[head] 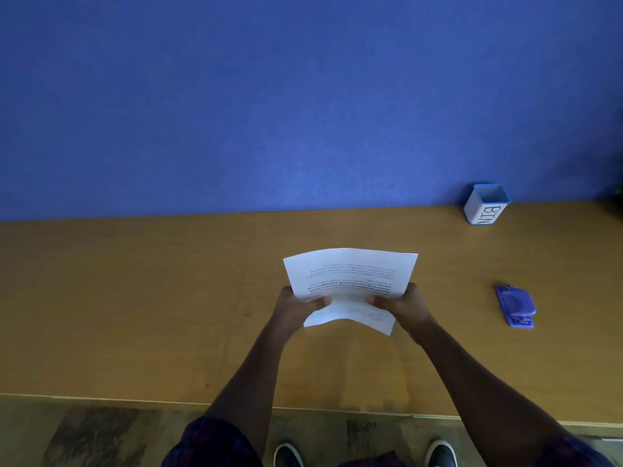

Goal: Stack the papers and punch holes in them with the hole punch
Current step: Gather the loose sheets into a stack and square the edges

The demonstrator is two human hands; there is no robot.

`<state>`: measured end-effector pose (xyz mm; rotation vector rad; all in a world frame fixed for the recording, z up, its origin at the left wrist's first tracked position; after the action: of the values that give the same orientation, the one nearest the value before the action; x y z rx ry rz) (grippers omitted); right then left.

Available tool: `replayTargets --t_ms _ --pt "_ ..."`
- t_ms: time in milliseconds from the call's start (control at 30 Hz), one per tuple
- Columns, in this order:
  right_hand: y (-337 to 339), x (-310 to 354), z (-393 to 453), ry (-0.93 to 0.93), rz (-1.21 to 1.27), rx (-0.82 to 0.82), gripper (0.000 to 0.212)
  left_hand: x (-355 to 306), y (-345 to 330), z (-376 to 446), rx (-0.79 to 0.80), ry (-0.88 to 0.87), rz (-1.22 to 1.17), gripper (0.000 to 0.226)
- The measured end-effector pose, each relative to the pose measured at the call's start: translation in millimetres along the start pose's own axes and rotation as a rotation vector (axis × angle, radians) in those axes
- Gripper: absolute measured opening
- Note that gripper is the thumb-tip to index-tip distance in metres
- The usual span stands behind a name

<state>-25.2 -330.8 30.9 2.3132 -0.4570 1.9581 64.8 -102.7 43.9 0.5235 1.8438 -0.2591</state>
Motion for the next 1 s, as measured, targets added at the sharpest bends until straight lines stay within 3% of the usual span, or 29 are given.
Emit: replayTargets --t_ms 233,433,500,600,700,867,1000 --pt "1 4 0 0.051 -0.037 0.021 0.032 0 -4 -2 -0.005 -0.030 -0.041 0.037" --pt "16 -26 -1 -0.060 -0.393 -0.156 0.015 19 -6 -2 -0.061 0.038 0.038 0.023" --pt "22 -27 -6 -0.017 -0.391 -0.229 0.032 21 -2 -3 -0.135 0.036 -0.023 0.015" --pt "31 -34 -14 -0.090 -0.328 -0.392 0.082 27 2 -6 -0.236 0.039 -0.266 0.020" --pt "22 -43 -18 -0.216 -0.069 -0.371 0.095 29 -7 -7 -0.179 0.029 -0.513 0.041" --pt "-8 -34 -16 -0.144 0.195 -0.027 0.057 29 -32 -5 0.030 0.026 -0.679 0.054" --pt "-15 -20 -11 -0.013 0.343 0.001 0.039 30 -41 -6 0.097 0.037 -0.645 0.060"
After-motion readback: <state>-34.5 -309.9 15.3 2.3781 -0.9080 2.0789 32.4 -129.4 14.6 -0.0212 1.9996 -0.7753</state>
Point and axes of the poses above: each hand's wrist, its own z-axis towards the middle knuckle, its own y-axis out of the back of the hand, x = y × z, the point moved 6 cm from there along z, towards the middle knuckle, and after that the axes turned 4 degrees about x, right-handed, at the moved point
